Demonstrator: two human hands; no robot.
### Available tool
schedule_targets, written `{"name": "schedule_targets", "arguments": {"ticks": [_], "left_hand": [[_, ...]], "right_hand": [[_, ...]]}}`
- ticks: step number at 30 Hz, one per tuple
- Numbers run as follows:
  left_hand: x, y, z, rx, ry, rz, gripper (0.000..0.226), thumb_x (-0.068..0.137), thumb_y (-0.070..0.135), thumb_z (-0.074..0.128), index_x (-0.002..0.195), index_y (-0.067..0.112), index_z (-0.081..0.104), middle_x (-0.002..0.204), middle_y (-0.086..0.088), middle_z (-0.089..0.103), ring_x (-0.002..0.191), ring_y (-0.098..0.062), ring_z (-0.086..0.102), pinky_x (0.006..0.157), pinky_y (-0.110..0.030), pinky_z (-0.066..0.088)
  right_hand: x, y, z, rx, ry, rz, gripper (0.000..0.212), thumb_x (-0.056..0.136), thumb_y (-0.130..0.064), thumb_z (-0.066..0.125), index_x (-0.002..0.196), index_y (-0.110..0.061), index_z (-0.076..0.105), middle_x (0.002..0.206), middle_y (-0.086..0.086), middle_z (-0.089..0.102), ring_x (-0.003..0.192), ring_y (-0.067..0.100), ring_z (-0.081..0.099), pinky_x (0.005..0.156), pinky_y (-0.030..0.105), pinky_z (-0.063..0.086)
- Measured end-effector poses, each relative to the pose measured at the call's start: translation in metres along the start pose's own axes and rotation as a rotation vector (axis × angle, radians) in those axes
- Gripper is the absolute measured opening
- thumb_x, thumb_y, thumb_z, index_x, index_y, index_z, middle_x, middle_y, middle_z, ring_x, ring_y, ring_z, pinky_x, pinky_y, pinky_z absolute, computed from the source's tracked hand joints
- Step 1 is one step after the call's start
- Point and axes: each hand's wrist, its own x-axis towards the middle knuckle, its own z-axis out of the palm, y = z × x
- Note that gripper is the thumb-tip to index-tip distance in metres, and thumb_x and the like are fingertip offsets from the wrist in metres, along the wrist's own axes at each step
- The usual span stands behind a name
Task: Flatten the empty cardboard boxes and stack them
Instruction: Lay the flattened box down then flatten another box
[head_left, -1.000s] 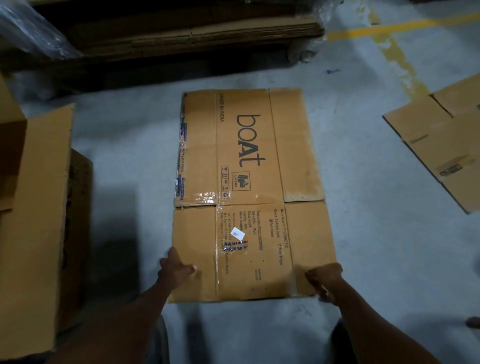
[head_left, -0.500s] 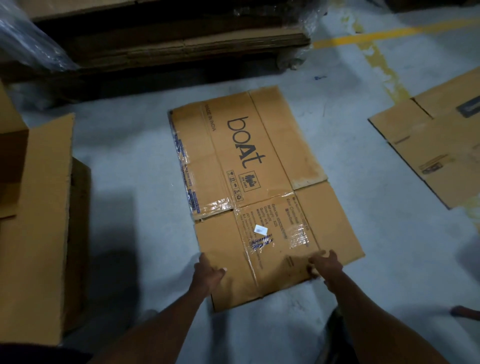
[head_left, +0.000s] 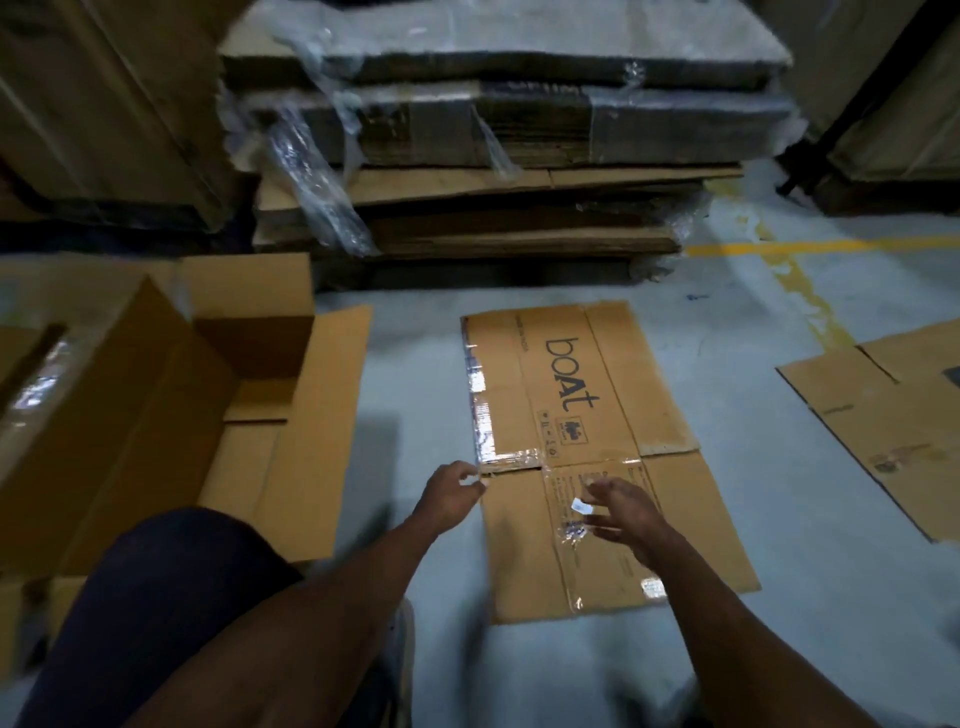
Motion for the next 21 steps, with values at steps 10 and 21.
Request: {"name": "schedule_targets", "arguments": {"ticks": [10,21], "left_hand": [[-0.132,-0.011,-0.148,-0.11,0.221,0.135,0.025,0.096,0.023,0.063,0.114,0.007,0.072,0.111,-0.004,0.07,0.1,-0.016,0.062,0.076,-0.021,0.043],[-0.169,-0.142,-0.298,-0.127,0.37,0.013,0.023,0.098,0.027,0.06,0.112,0.012,0.071,0.112,-0.009,0.07,0.107,-0.028,0.064,0.09,-0.041,0.051]], "right_hand": [[-0.109,-0.083,0.112,-0.3,-0.172,-0.296,0.023,0.098,-0.024,0.056,0.115,-0.01,0.065,0.109,0.012,0.071,0.078,0.025,0.066,0.064,0.027,0.05],[-0.135,-0.098,0.262,-0.653,-0.328,-0.362,0.031,0.094,-0.023,0.062,0.125,-0.021,0.063,0.115,0.013,0.066,0.081,0.024,0.062,0.067,0.031,0.049]]}}
